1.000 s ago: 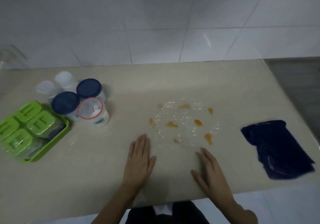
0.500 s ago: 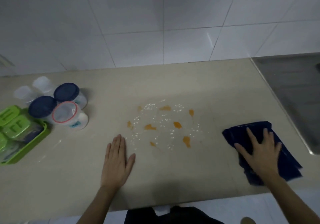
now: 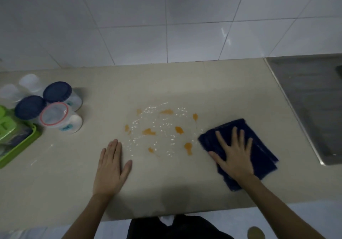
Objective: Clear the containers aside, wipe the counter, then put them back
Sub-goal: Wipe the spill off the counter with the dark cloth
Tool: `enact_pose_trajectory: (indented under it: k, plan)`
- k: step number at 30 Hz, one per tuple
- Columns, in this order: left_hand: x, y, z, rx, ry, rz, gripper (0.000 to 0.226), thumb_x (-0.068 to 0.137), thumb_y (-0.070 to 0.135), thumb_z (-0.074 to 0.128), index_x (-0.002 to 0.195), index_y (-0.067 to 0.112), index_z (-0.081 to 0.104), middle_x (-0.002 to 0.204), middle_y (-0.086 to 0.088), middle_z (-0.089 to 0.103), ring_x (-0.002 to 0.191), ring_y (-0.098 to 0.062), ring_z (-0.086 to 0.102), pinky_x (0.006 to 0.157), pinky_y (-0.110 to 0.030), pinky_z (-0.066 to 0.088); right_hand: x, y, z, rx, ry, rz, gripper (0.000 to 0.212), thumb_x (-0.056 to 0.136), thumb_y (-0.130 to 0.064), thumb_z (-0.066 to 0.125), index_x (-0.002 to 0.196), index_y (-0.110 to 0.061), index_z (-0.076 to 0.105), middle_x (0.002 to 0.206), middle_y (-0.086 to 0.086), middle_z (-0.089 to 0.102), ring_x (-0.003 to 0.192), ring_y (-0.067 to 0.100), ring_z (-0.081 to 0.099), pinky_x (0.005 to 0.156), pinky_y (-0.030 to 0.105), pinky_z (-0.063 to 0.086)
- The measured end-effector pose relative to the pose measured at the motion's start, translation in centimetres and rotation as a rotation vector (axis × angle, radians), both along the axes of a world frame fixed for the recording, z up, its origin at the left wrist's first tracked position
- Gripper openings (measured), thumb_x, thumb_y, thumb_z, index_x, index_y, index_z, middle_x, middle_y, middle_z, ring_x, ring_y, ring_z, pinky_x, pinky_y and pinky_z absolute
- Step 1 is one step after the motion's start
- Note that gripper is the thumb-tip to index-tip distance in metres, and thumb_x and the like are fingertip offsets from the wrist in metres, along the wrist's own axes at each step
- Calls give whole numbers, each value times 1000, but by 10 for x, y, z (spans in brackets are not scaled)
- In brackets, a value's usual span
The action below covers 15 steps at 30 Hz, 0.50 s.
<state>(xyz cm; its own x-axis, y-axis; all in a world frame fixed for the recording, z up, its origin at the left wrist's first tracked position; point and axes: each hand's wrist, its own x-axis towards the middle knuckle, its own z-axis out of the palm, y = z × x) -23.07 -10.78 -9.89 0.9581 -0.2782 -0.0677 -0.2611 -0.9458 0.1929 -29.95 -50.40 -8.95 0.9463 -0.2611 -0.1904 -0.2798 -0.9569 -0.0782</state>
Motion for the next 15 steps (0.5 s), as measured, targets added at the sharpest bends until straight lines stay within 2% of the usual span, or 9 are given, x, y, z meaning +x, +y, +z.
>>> enact_pose_trajectory:
  k: [3, 6, 9, 12, 15]
  plan:
    - [0, 4, 0, -10, -23, 7, 75, 91, 56, 21, 145, 5, 28, 155, -12, 26, 146, -22, 18, 120, -39, 9, 37, 72, -1, 42, -31, 249, 61, 89, -67, 14, 145, -42, 14, 154, 26, 16, 140, 50, 12, 109, 69, 13]
    - [-1, -3, -1, -23, -22, 18, 73, 91, 54, 23, 146, 6, 26, 156, -12, 24, 146, -21, 16, 121, -40, 8, 57, 112, -6, 47, -17, 411, 54, 93, -58, 19, 145, -41, 16, 154, 23, 21, 140, 45, 19, 110, 67, 17]
    - [-1, -2, -2, -35, -18, 9, 72, 91, 52, 25, 146, 5, 27, 156, -12, 25, 146, -21, 16, 121, -42, 11, 49, 87, -11, 74, -31, 512, 50, 93, -50, 23, 142, -41, 24, 156, 12, 23, 143, 32, 20, 118, 54, 12]
    - [-1, -2, -1, -32, -6, 1, 71, 91, 50, 26, 146, 5, 27, 156, -12, 26, 146, -21, 17, 120, -43, 12, 39, 21, -10, 129, -62, 399, 47, 94, -44, 27, 141, -37, 31, 155, 1, 23, 144, 23, 22, 118, 43, 6]
    - [0, -1, -1, -42, 12, 9, 70, 92, 50, 26, 146, 6, 26, 157, -11, 23, 147, -20, 15, 120, -43, 12, 34, -18, -8, 169, -127, 86, 43, 97, -35, 38, 140, -31, 36, 155, 6, 24, 144, 27, 19, 119, 48, 9]
